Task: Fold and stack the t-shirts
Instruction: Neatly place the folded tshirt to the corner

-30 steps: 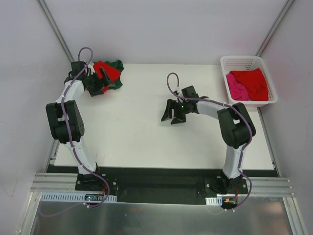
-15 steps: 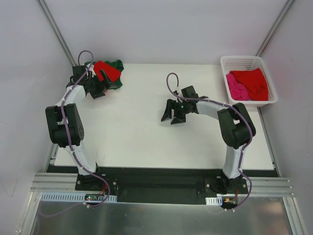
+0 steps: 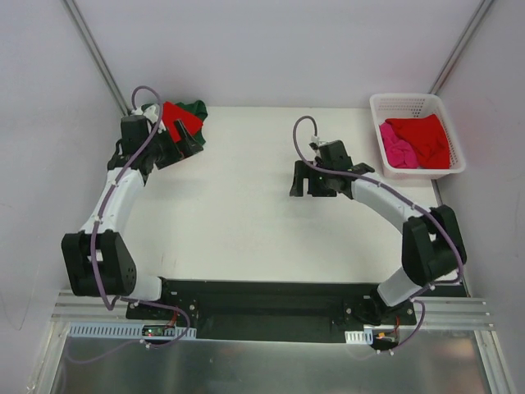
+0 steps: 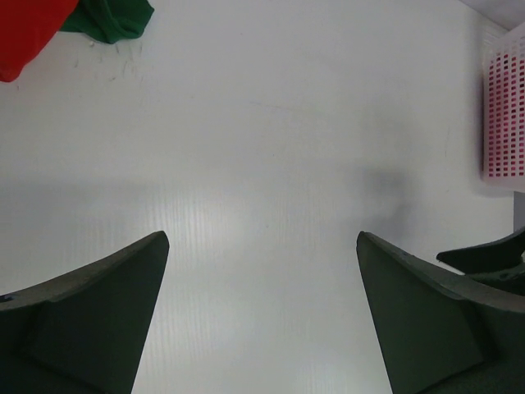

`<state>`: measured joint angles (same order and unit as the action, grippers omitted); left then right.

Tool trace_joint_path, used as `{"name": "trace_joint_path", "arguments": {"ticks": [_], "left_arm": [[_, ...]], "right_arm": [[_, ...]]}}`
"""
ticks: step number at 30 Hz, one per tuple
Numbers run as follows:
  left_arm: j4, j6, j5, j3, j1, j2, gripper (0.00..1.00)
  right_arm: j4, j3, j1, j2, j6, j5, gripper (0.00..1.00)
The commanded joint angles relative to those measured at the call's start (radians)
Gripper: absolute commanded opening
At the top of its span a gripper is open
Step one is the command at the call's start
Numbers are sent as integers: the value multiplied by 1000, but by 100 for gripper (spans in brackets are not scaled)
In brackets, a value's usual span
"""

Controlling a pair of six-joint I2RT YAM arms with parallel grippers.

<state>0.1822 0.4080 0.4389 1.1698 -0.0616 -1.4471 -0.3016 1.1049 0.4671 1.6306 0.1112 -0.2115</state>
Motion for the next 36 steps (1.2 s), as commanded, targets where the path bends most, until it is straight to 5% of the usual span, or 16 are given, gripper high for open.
{"name": "trace_joint_path", "arguments": {"ticks": [1, 21, 36], "left_arm": [[62, -47, -75, -79, 28, 141, 99], [195, -83, -228, -331, 86, 620, 99], [281, -158, -315, -322, 86, 656, 99]], "right_arm": [[-65, -11, 2, -147, -68, 178, 91], [-106, -289, 1, -633, 7, 511, 95], [-177, -289, 1, -713, -5, 546, 97]]}}
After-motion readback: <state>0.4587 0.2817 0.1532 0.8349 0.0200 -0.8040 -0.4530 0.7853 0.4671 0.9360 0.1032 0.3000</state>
